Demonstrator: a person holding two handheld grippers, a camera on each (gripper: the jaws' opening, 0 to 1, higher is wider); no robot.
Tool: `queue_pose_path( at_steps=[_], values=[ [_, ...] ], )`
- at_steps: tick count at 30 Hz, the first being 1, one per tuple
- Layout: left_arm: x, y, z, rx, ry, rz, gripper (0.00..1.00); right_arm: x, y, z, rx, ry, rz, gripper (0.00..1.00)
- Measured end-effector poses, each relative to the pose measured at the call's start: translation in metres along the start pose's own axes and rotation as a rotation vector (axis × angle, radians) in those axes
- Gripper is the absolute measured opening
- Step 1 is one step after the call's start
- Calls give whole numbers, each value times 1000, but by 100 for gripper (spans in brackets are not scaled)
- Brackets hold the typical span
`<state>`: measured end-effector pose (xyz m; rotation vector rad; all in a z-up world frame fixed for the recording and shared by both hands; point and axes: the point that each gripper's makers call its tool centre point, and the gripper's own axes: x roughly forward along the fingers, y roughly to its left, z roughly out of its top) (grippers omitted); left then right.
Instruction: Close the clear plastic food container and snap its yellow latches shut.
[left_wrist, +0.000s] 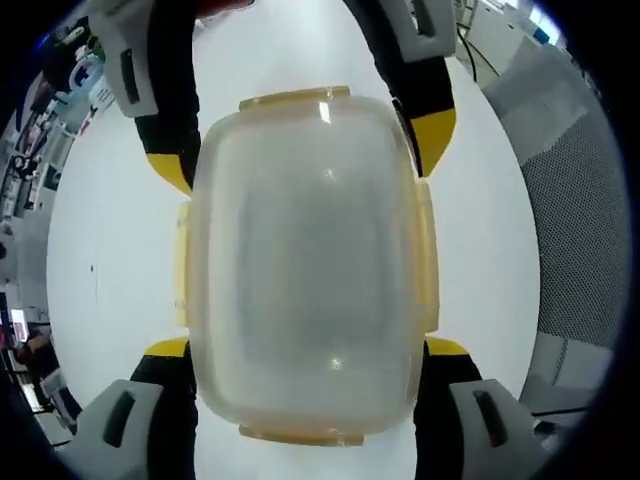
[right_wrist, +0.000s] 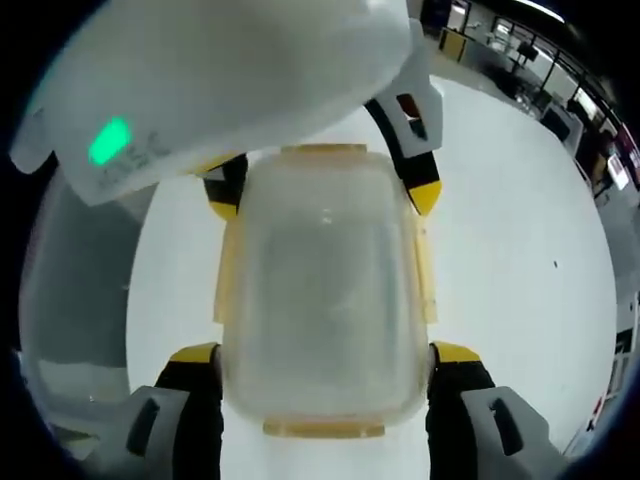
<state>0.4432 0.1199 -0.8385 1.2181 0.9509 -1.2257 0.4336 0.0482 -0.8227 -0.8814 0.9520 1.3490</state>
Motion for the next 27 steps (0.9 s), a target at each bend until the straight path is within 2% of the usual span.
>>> queue_pose_path(
  at_steps=[10,16,19,22,25,27],
  values=[
    [-10,2,-2,-7,1,6,88,-11,-3,1,38,-15,-7,81],
    [-19,4,1,-21,-20,14,88,-20,-6,3,53,-41,-23,80],
    [-25,7,4,-37,-43,17,88,-26,-7,8,69,-67,-30,80],
    [-30,10,9,-104,-94,20,88,-30,-7,11,81,-88,-37,79],
    [-33,12,8,-119,-112,32,87,-33,-7,10,92,-100,-45,79],
    [-35,11,10,-160,-144,30,87,-36,-6,11,100,-115,-52,78]
  ],
)
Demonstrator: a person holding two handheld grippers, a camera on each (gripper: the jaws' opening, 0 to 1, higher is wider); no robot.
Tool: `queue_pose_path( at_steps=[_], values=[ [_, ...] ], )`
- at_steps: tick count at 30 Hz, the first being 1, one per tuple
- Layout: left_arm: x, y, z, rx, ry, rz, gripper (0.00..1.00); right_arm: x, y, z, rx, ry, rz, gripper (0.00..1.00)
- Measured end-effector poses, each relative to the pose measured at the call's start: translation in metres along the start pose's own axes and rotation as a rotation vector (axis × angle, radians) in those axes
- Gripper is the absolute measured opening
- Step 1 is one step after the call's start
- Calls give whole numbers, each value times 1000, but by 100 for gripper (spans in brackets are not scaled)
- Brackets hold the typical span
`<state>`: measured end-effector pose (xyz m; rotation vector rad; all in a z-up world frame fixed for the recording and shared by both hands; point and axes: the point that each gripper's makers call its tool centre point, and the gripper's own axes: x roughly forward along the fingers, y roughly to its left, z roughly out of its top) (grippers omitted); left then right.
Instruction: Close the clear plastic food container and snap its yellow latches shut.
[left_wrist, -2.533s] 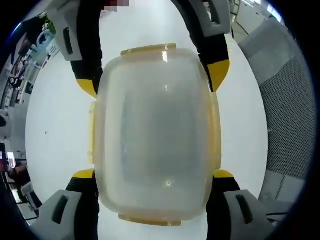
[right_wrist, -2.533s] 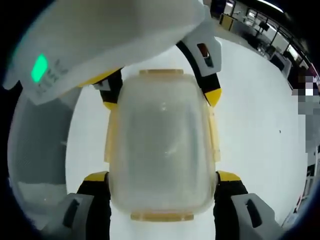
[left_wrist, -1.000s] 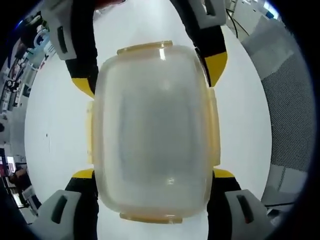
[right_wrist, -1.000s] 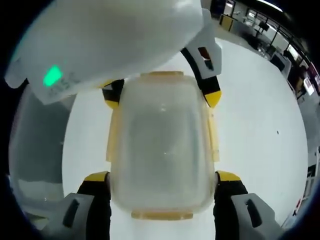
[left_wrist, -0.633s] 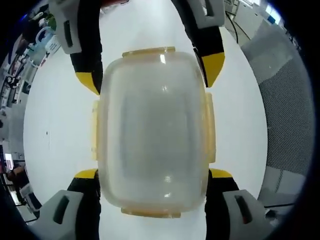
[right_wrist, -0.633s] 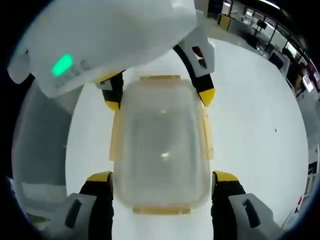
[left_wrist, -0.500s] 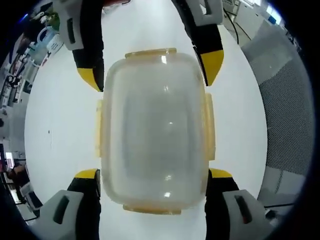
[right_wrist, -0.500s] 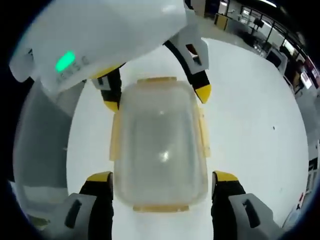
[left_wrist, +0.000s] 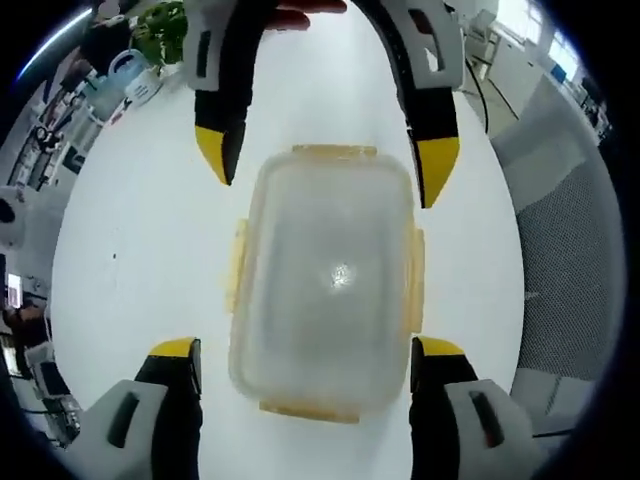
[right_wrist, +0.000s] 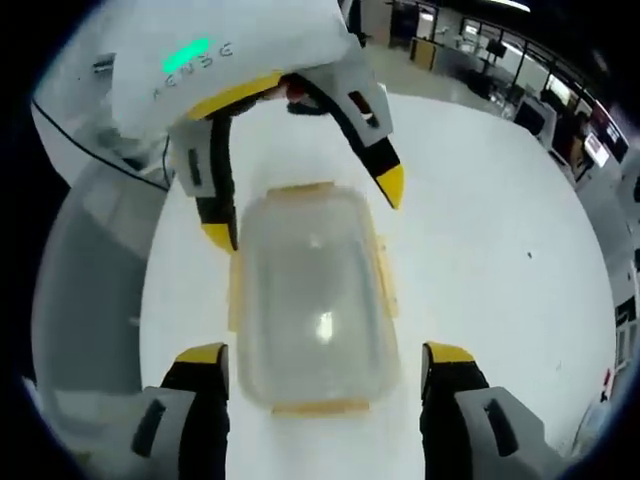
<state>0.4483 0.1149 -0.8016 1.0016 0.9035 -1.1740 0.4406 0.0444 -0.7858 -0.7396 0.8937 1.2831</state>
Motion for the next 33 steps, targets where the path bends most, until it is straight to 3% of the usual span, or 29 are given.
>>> queue_pose_path(
  at_steps=[4,14,23,26,33],
  values=[
    [-6,0,2,-45,-52,16,86,-6,-1,3,27,-45,-18,78],
    [-17,3,-9,-138,-101,60,86,-16,1,-6,106,-76,-56,77],
    [-26,10,-34,-264,-140,129,85,-28,-1,-12,173,-160,-125,75],
    [-32,8,-39,-351,-207,151,85,-35,2,-19,200,-193,-154,75],
    [-48,-3,-53,-447,-291,208,85,-49,8,-29,290,-291,-211,76]
  ],
)
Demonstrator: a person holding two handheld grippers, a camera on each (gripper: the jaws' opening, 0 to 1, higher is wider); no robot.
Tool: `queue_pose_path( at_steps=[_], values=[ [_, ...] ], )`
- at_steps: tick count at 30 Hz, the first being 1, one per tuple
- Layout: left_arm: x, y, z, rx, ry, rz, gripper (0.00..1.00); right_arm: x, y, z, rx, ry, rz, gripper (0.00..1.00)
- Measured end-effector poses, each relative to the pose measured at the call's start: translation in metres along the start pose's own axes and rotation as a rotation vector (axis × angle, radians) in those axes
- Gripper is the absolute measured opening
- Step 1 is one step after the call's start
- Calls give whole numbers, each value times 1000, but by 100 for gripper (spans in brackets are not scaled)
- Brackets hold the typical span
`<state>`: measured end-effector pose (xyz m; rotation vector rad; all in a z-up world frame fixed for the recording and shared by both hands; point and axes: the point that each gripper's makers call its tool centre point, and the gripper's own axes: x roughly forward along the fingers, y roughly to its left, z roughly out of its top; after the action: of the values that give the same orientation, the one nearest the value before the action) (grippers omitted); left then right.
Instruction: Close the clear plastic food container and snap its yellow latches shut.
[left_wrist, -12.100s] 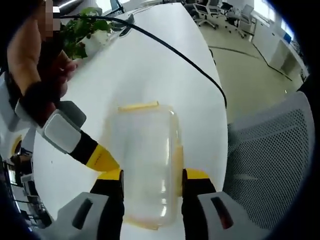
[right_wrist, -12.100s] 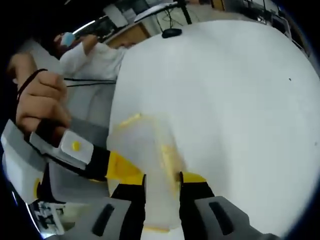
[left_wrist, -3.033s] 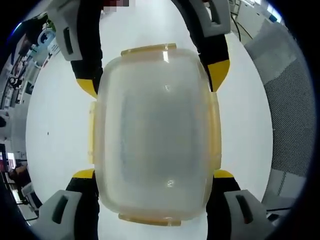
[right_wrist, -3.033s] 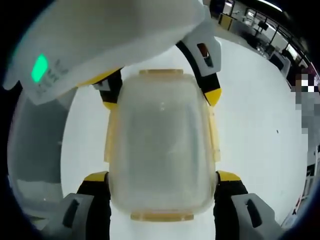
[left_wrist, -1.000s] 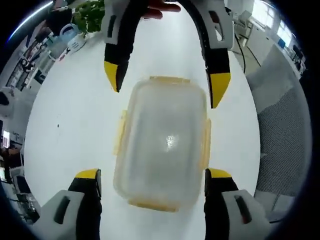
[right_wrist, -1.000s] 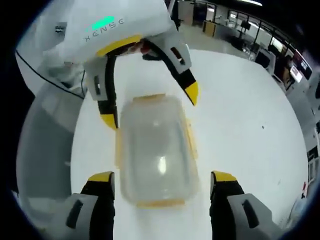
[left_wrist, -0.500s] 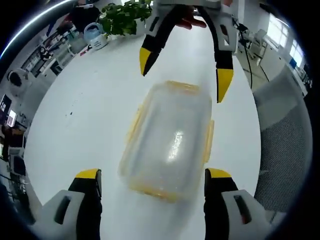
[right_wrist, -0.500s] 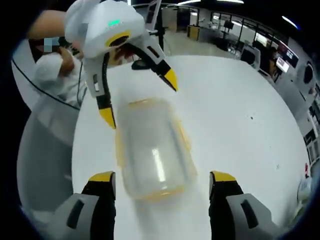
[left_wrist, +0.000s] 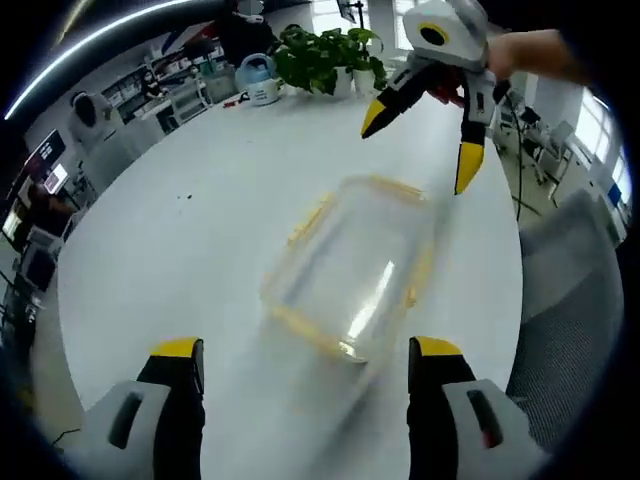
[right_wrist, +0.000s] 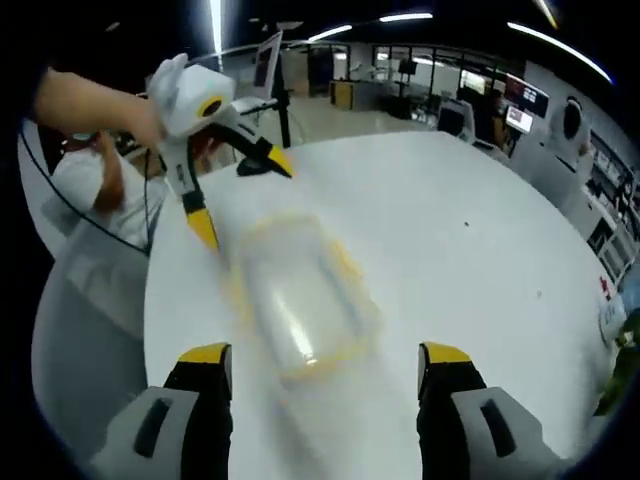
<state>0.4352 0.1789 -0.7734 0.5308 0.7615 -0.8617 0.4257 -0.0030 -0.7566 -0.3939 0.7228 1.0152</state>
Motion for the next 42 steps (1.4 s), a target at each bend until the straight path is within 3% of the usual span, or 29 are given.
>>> queue_pose_path(
  at_steps=[5,11,16,21,30,37,42],
  values=[
    [-9,-1,-16,-48,-13,23,85,-7,1,-8,58,-32,-28,76],
    [-23,5,-30,-210,-84,72,85,-18,6,-20,109,-66,-54,76],
    [-33,0,-52,-242,-79,93,86,-25,14,-29,150,-87,-71,77],
    [-44,-2,-64,-305,-121,121,85,-34,21,-31,201,-140,-106,77],
    [-65,-13,-69,-359,-221,160,84,-51,46,-28,285,-267,-160,76],
    [-85,-24,-65,-384,-328,167,85,-60,72,-32,319,-316,-173,75],
    [-92,-33,-70,-436,-368,168,84,-61,89,-33,342,-346,-178,75]
  ],
)
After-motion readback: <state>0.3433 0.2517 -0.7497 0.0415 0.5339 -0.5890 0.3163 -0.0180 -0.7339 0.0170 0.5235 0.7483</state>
